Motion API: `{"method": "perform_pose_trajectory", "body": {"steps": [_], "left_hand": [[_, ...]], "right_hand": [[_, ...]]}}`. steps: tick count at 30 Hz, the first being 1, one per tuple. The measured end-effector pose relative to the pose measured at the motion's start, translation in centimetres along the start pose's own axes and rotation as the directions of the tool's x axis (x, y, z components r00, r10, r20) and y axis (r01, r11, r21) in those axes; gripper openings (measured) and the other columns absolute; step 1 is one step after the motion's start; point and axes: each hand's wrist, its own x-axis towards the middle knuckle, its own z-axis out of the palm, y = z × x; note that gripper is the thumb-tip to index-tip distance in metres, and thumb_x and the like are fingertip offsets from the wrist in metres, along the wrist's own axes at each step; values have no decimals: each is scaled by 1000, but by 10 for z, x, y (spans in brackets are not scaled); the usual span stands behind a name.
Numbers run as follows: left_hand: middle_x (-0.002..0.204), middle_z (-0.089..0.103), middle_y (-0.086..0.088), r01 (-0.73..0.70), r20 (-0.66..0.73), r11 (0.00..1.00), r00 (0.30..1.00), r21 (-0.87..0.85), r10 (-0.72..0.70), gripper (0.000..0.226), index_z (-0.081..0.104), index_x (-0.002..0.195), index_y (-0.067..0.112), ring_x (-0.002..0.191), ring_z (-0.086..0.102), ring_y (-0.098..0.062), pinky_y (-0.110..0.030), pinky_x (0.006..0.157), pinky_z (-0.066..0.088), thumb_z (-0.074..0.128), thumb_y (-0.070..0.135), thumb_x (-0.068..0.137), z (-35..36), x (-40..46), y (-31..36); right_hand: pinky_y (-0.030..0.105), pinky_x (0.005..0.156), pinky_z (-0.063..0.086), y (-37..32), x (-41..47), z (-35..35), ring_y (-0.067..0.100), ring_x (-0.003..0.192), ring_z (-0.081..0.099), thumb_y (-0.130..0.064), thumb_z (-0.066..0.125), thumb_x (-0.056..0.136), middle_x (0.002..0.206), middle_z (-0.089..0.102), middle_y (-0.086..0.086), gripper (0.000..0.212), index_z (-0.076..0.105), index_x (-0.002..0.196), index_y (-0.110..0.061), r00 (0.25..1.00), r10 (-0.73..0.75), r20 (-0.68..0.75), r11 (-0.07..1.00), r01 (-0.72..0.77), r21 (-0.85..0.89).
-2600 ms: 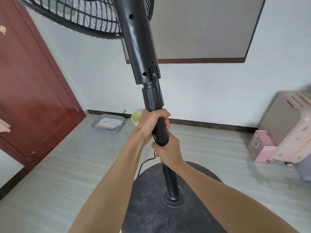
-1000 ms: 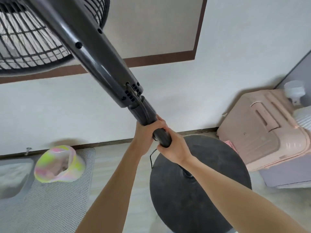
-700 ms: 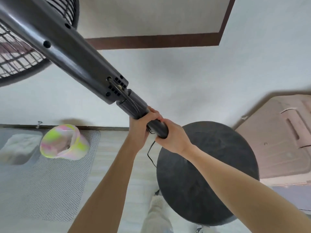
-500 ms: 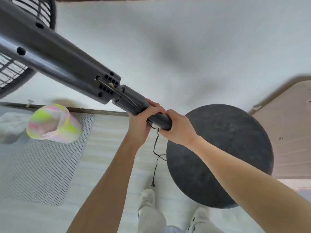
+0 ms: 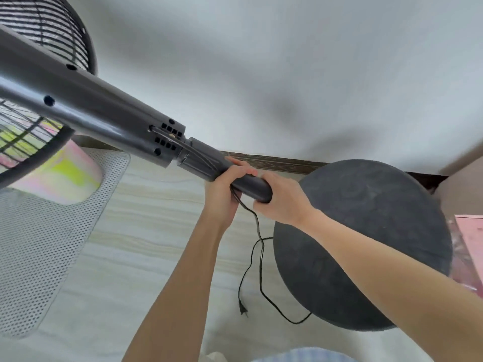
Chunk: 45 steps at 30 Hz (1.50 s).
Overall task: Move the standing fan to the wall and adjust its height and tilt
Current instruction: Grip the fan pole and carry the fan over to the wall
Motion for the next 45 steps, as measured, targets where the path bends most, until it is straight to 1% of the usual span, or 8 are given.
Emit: {"method": "perform_pose_trajectory", "body": {"steps": [6,11,20,27,34,37,41,45], "left_hand": [[66,60,-3,14,57,998,998,-64,-10,18,62,60,19,73,57,-21,-31,79,47,64,2,62,-24,26,-68],[72,57,-6,38,53,991,998,-129,-32,15,59,65,15,78,54,-22,-35,83,43,67,8,55,-33,32,-96],[59,61,-1,79,-5,958,996,-274,-84,20,52,71,9,63,60,-16,-37,88,46,45,-6,81,-46,37,-136],[60,60,-1,90,-8,969,996,-229,-94,11,50,72,9,64,60,-16,-37,90,46,50,-2,75,-59,38,-135],[59,58,-3,68,-51,983,996,-171,-78,22,53,66,8,61,59,-17,-37,86,46,45,-4,81,-75,40,-105],[60,56,-3,55,-73,990,995,-130,-65,10,51,66,8,61,57,-18,-36,84,47,52,1,73,-84,39,-87],[61,53,-3,38,-119,999,992,-20,-40,10,51,63,8,64,56,-19,-36,82,45,54,4,72,-93,38,-64],[59,58,-4,30,-184,990,983,135,-5,10,57,53,10,70,55,-23,-38,81,45,63,8,61,-93,39,-50]], "right_hand": [[39,66,51,58,1,36,29,73,62,-20,66,69,86,69,6,31,59,99,-11,999,-28,-26,994,25,-111],[32,63,43,78,-2,42,27,74,60,-23,65,71,86,66,2,29,57,97,-14,999,-43,9,975,44,-219],[30,57,38,105,-7,58,30,67,58,-27,64,68,82,66,6,28,58,91,-11,995,-80,64,953,95,-287],[30,54,39,107,-6,76,29,62,57,-27,63,66,77,66,7,29,59,88,-9,996,-87,31,970,92,-227],[26,50,34,82,5,96,26,54,56,-28,61,62,69,67,7,30,62,84,-8,985,-158,-76,979,146,-144],[27,50,35,66,12,106,22,55,53,-29,60,64,71,67,7,31,62,86,-8,983,-161,-88,985,154,-80],[33,54,44,46,22,121,25,62,57,-31,59,64,75,67,6,32,61,87,-9,986,-134,-102,990,137,24],[30,56,40,35,29,130,18,59,49,-24,66,67,74,66,8,28,60,87,-6,986,-95,-134,984,113,139]]}}
